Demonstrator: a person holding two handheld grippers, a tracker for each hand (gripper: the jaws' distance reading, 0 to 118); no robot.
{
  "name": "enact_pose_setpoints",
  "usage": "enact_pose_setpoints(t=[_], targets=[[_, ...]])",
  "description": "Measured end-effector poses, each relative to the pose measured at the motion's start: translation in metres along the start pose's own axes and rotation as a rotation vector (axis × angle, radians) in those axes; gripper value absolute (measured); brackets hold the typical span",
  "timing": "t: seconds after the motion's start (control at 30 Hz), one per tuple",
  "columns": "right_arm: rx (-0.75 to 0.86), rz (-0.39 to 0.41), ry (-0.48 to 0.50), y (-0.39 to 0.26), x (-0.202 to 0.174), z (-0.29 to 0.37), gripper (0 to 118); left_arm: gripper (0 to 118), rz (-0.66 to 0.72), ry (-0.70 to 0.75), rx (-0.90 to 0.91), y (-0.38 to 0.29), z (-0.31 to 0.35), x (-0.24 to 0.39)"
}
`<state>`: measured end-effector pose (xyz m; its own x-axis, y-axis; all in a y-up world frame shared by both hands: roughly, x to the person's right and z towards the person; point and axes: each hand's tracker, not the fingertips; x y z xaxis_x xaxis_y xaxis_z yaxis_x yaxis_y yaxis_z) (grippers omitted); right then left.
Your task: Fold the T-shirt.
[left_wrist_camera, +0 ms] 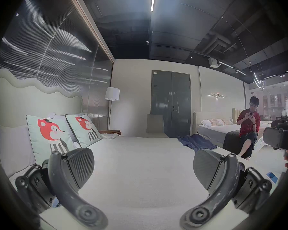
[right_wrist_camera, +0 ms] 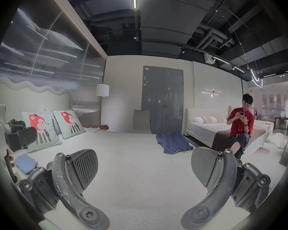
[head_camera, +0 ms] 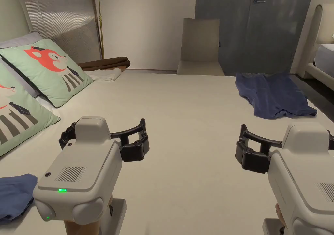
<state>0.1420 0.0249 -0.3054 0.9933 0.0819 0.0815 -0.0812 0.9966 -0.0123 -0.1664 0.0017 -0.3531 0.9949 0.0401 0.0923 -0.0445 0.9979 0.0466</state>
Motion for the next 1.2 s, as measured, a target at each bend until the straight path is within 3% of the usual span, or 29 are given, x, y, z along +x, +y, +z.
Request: enact_pose_setpoints(t=[0.9,0.97,1.03,1.13,1.2], targets=[[-0.036,-0.011,0.01,-0.002,-0.002,-0.003,112,116,0.012,0.003,-0.004,-0.001,0.0,-0.005],[-0.079,-0.041,0.016,-0.001,-0.002,-0.004,112,116,0.011,0.004,-0.005,-0.001,0.0,-0.005],[-0.146,-0.139,-0.007,0.0,-0.001,-0.003,112,116,0.009,0.004,-0.009,-0.001,0.001,-0.005],[-0.251,-0.233,-0.074,0.006,-0.001,-0.003,112,116,0.011,0.002,-0.014,-0.003,0.001,-0.006],[-0.346,-0.24,-0.168,0.013,-0.003,-0.005,112,116,0.015,0.0,-0.016,-0.003,0.001,-0.007]])
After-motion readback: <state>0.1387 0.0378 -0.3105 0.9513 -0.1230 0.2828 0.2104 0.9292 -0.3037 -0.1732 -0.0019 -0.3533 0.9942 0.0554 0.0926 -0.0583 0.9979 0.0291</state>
